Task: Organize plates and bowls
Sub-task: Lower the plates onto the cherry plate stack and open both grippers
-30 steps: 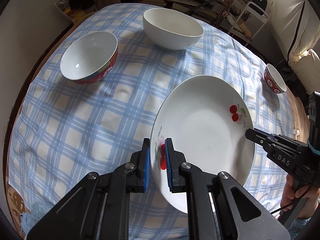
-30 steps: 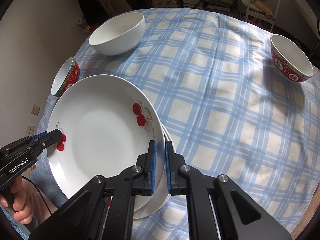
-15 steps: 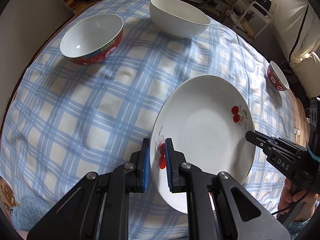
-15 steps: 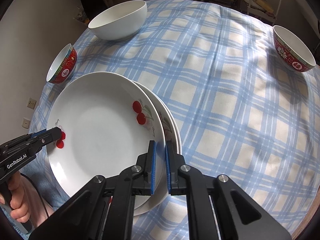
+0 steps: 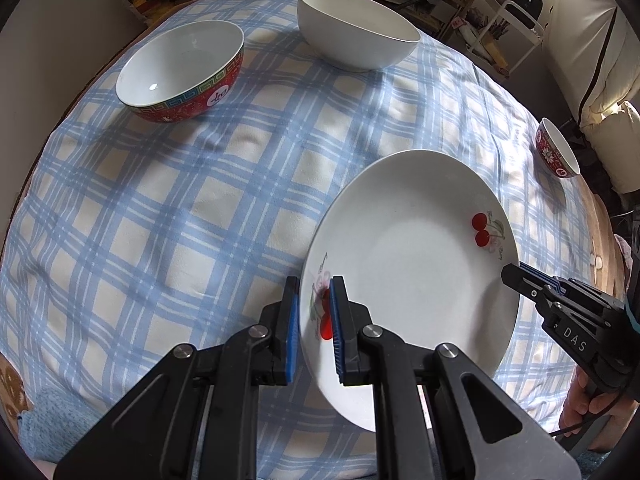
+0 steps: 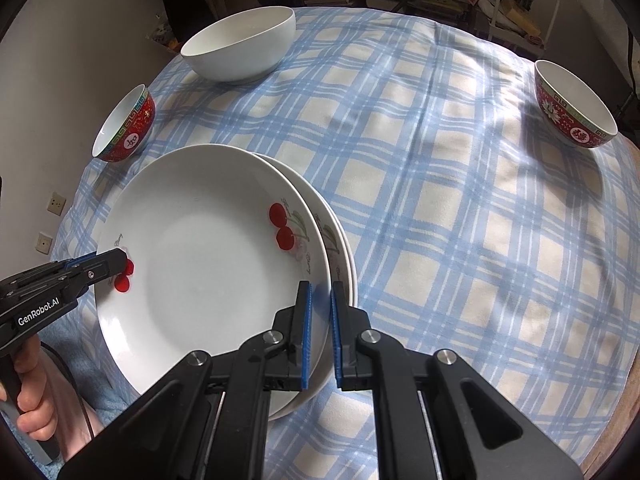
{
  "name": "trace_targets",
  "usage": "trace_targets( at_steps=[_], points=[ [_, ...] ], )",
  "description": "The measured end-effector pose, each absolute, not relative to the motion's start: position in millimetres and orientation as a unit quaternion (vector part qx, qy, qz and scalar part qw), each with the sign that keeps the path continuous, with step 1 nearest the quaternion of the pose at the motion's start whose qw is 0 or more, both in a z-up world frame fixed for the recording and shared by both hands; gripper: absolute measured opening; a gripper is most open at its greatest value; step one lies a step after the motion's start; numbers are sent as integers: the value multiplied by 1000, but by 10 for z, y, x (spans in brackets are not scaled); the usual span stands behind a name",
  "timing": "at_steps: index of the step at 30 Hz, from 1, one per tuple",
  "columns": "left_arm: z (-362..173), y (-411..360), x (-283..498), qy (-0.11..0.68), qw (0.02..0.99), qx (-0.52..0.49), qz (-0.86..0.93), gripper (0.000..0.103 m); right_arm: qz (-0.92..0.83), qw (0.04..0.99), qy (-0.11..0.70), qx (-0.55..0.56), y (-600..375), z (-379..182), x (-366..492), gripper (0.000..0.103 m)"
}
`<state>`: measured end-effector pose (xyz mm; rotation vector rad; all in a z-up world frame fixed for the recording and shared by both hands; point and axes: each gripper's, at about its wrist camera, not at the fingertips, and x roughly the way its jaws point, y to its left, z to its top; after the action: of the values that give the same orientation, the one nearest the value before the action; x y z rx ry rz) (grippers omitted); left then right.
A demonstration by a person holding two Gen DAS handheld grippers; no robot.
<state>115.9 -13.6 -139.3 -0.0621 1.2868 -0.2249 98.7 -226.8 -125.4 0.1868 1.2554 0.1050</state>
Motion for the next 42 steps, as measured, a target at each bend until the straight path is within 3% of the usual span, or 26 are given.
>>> trace_targets(
  at_steps=[42],
  points=[
    [-1316, -207, 1137, 580, 810, 17, -90, 18, 8, 816, 571, 87, -2237, -1204, 911, 13]
  ],
)
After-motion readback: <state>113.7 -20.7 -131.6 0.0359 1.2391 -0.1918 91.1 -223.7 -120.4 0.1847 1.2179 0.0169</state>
